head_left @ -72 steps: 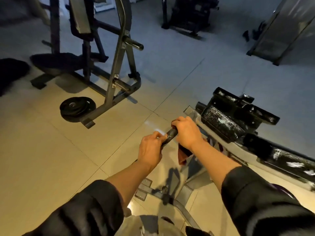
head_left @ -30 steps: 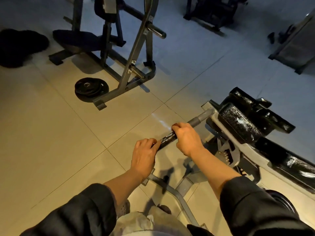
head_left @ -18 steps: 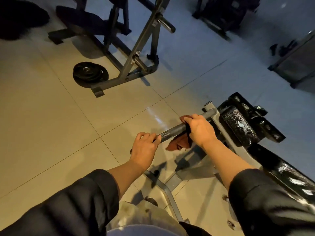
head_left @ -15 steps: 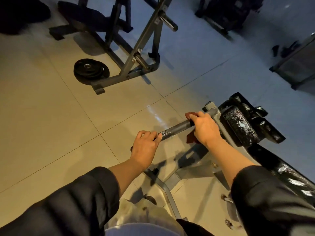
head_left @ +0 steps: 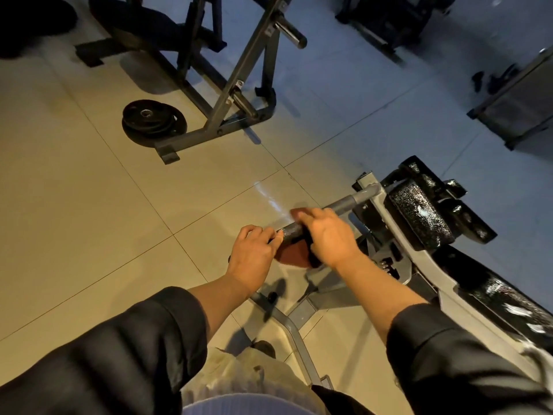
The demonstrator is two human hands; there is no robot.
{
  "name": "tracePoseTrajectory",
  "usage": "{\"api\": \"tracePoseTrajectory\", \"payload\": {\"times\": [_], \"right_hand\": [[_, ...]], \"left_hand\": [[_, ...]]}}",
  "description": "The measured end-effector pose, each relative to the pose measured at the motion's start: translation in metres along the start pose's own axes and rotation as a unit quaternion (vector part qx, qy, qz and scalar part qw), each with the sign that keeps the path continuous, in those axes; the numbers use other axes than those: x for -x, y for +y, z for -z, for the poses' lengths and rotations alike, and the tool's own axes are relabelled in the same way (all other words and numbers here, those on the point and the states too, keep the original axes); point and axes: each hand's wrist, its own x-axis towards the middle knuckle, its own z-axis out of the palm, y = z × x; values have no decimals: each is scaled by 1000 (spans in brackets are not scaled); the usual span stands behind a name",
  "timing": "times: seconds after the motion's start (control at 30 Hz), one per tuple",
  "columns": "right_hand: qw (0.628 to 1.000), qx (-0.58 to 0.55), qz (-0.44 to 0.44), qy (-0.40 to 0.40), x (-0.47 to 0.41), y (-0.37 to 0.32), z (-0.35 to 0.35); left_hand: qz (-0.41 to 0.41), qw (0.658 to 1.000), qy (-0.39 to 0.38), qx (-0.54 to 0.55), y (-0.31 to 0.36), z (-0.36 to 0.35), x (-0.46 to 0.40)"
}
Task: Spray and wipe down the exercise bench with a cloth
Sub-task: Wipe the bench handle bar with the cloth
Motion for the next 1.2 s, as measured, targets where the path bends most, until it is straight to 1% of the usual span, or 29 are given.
{"api": "tracePoseTrajectory", "payload": {"times": [0.1,0.2,0.27,0.33,0.43,0.57,0.67,0.8,0.87,0.97,1.03,1.1,1.2], "right_hand": [[995,-11,-90,42,-5,38,12],[992,-24,-114,53,-8,44,9],[993,-33,-101,57,-7,24,1],[995,-44,-70,51,-5,-2,-10],[997,-49,-43,34,-4,-34,-22],[998,-63,8,0,-1,-76,-36],[996,-78,41,-30,4,-100,-41],[994,-60,75,-57,0,-85,-32],[996,-45,59,-45,-3,-68,-24],[999,-47,-7,2,-6,-44,-16],[998,-56,-31,28,-5,-43,-18],[997,-58,-33,39,-2,-57,-26],[998,-60,-6,21,2,-87,-42]], "left_hand": [[0,1000,-10,3,1,-3,1],[-7,1000,-27,3,1,-5,4],[-1,1000,-4,16,0,-4,4],[8,998,25,51,-2,-3,6],[38,993,52,97,-12,-5,26],[105,987,53,108,-25,-6,60],[115,985,50,120,-26,-4,65],[103,987,34,115,-28,-4,70],[93,990,23,106,-28,-4,75],[95,989,26,115,-25,-6,78],[94,988,24,119,-24,-7,81],[86,988,15,126,-25,-7,84],[78,985,7,152,-25,-10,92]]}}
